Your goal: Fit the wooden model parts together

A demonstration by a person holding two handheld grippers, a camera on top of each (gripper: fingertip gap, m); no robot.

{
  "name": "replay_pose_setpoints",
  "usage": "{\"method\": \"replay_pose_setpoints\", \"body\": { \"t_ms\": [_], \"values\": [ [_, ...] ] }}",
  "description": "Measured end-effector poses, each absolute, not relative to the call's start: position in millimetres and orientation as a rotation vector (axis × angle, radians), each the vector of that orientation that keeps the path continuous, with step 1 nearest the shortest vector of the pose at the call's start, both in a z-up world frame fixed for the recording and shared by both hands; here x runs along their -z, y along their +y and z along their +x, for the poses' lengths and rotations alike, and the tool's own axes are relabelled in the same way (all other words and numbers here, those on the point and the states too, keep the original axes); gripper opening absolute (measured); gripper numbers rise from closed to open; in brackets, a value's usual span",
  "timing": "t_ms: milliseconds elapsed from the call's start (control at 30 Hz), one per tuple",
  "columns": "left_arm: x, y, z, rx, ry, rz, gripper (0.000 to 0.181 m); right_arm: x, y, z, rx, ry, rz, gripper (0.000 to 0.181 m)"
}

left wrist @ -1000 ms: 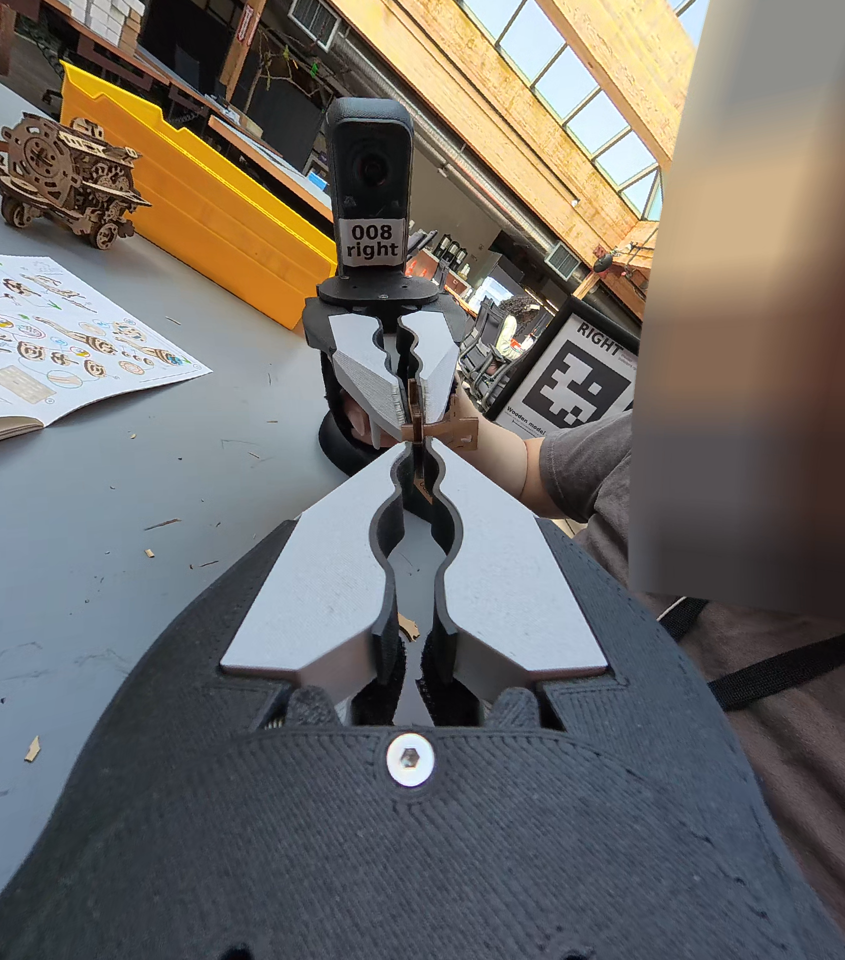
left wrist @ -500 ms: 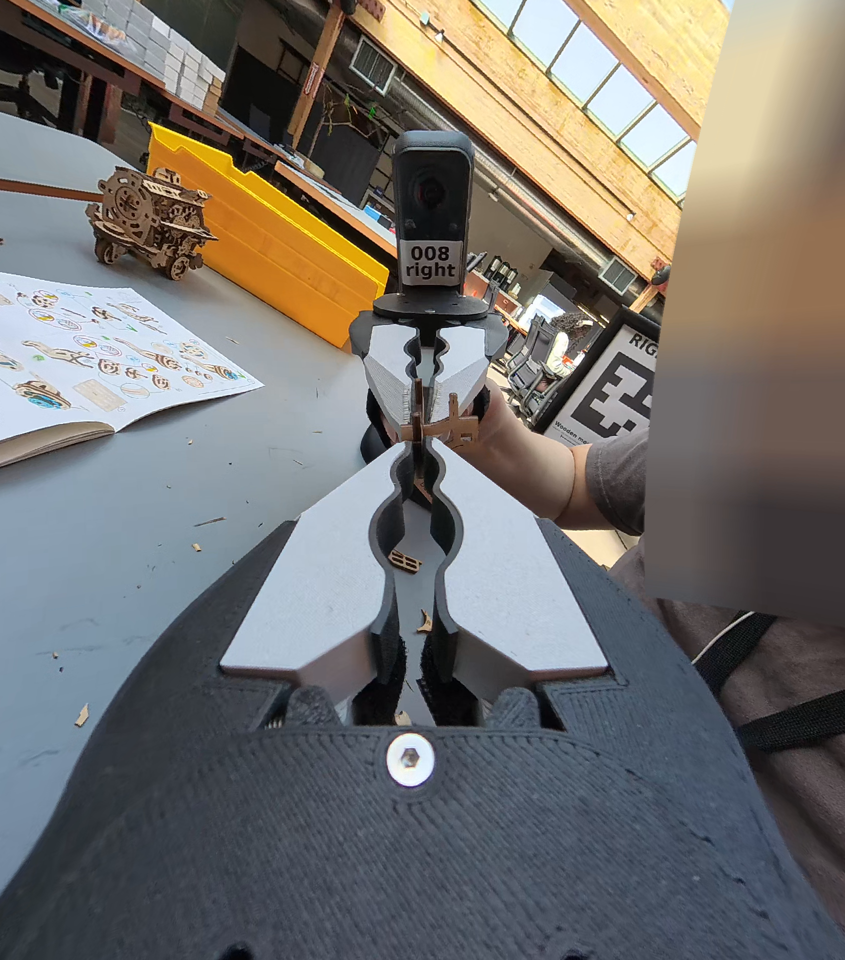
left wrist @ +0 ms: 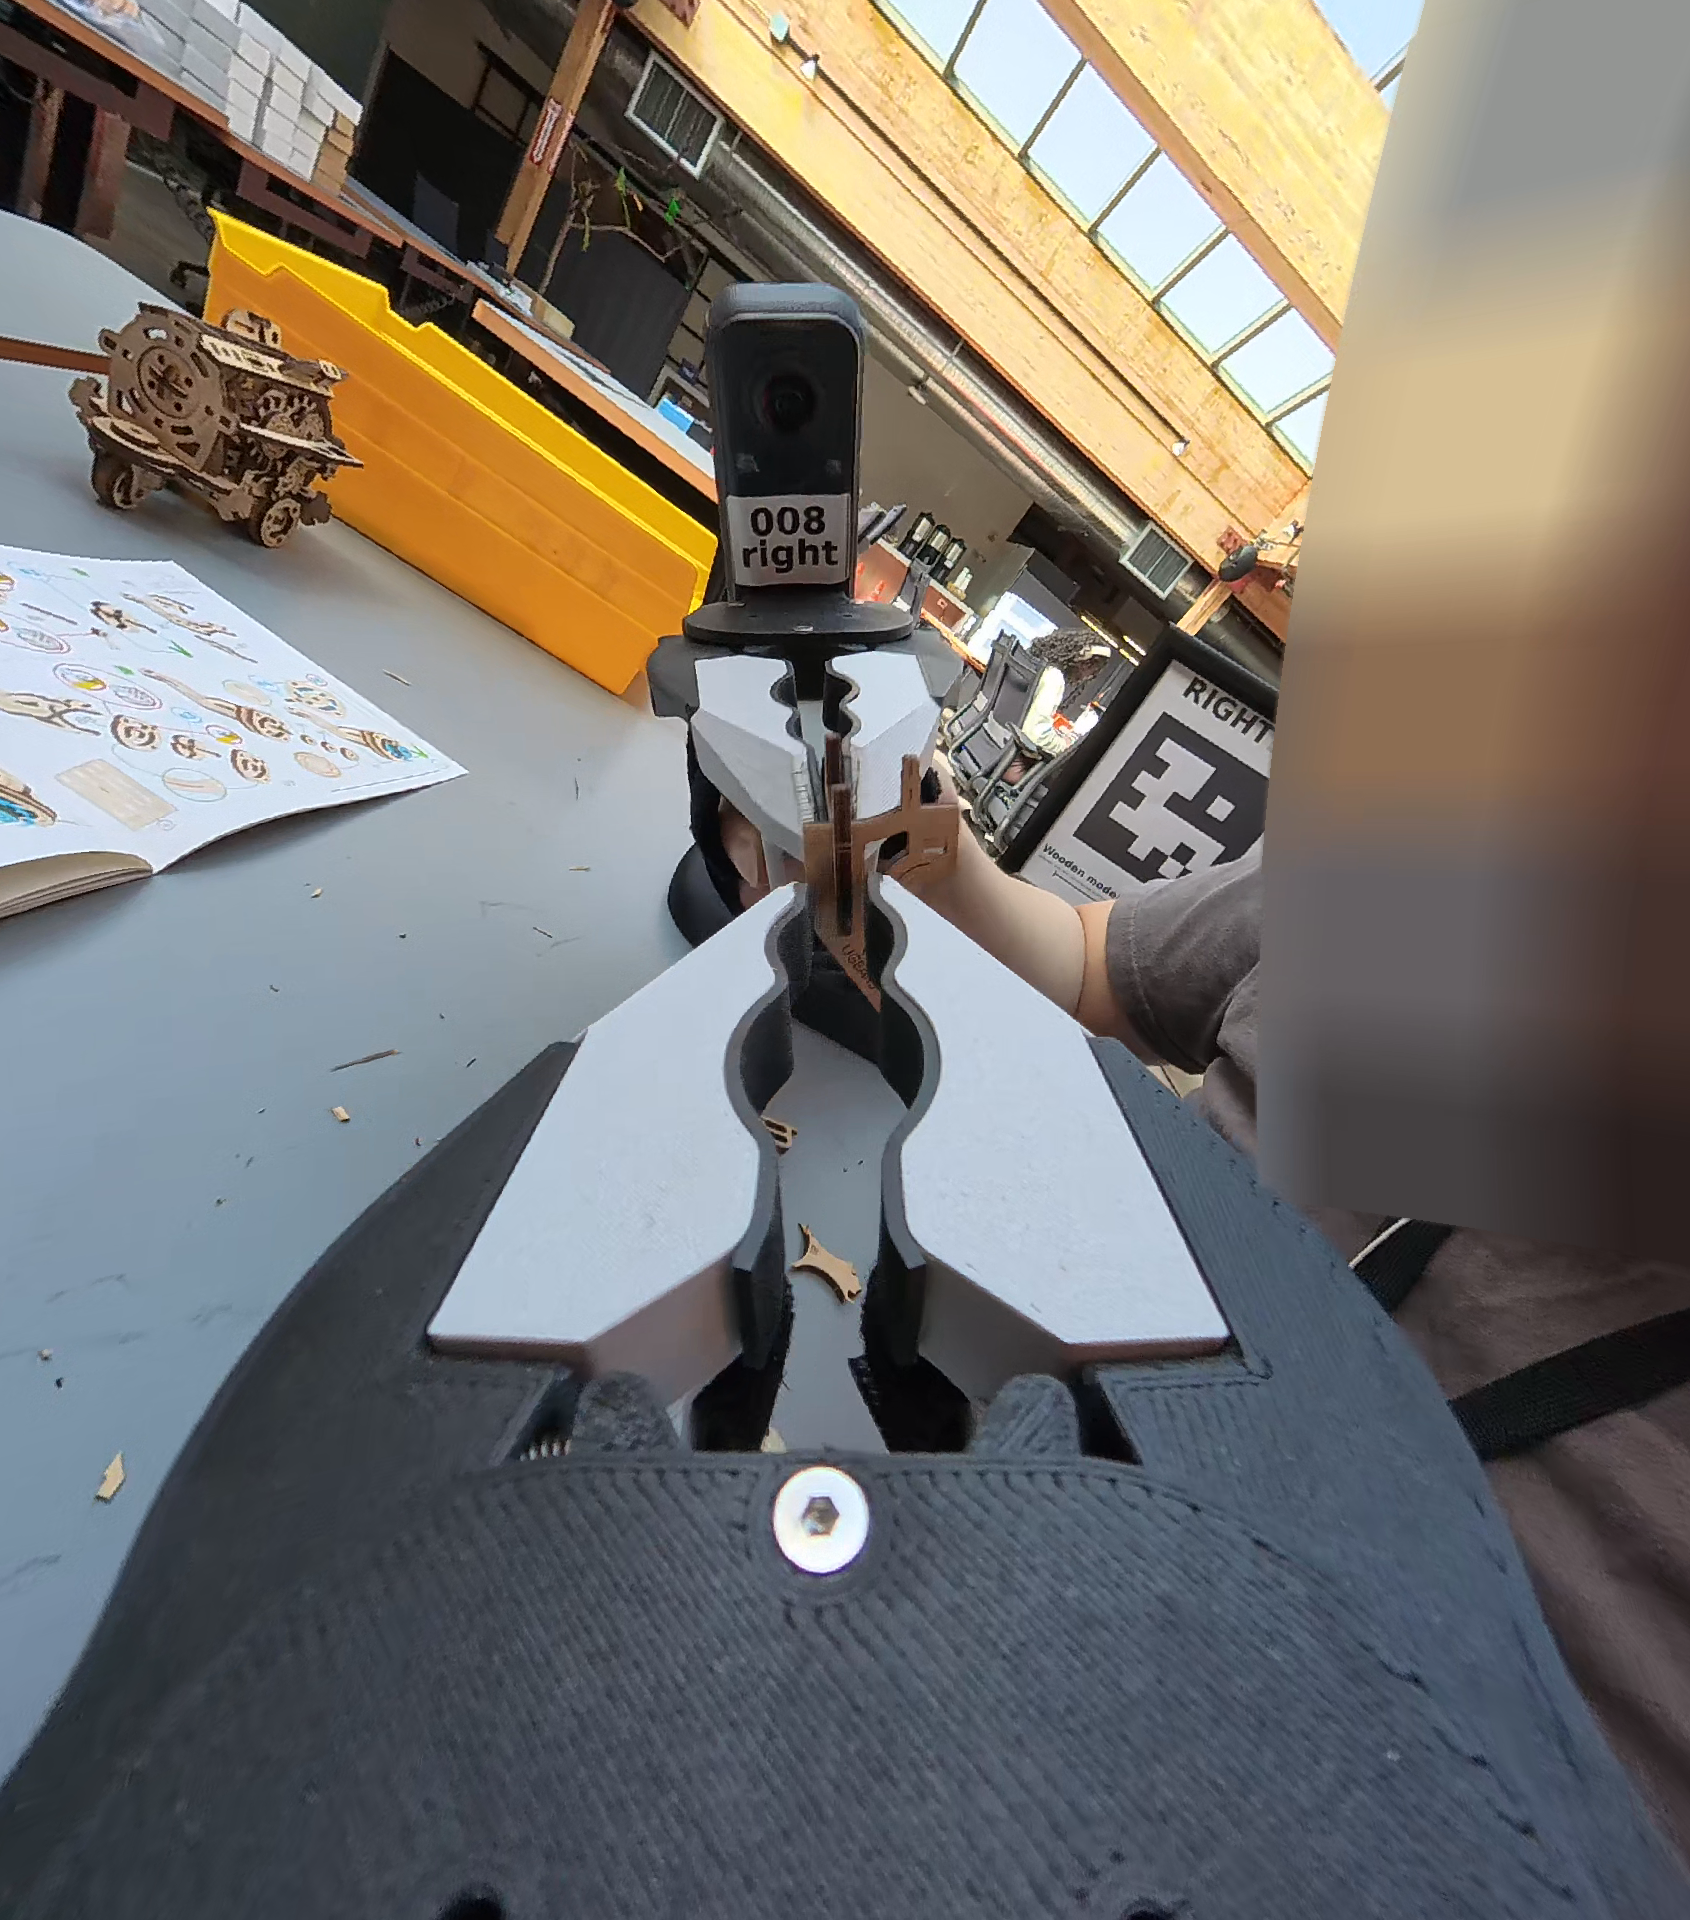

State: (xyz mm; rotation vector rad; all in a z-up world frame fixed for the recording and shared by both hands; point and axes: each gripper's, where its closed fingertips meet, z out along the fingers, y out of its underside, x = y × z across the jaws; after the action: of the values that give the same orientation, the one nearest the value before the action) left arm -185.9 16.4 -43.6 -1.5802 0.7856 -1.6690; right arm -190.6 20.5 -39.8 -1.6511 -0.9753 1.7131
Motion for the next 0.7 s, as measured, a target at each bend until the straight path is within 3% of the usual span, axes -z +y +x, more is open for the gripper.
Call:
{"method": "replay_pose_setpoints", "body": {
  "t_ms": [700],
  "values": [
    [43.6, 18.8, -184.8, 1.686, 0.73, -1.559, 0.004, 43.6, 20.3, -190.0, -1.749, -0.978, -1.655, 0.001]
  ]
}}
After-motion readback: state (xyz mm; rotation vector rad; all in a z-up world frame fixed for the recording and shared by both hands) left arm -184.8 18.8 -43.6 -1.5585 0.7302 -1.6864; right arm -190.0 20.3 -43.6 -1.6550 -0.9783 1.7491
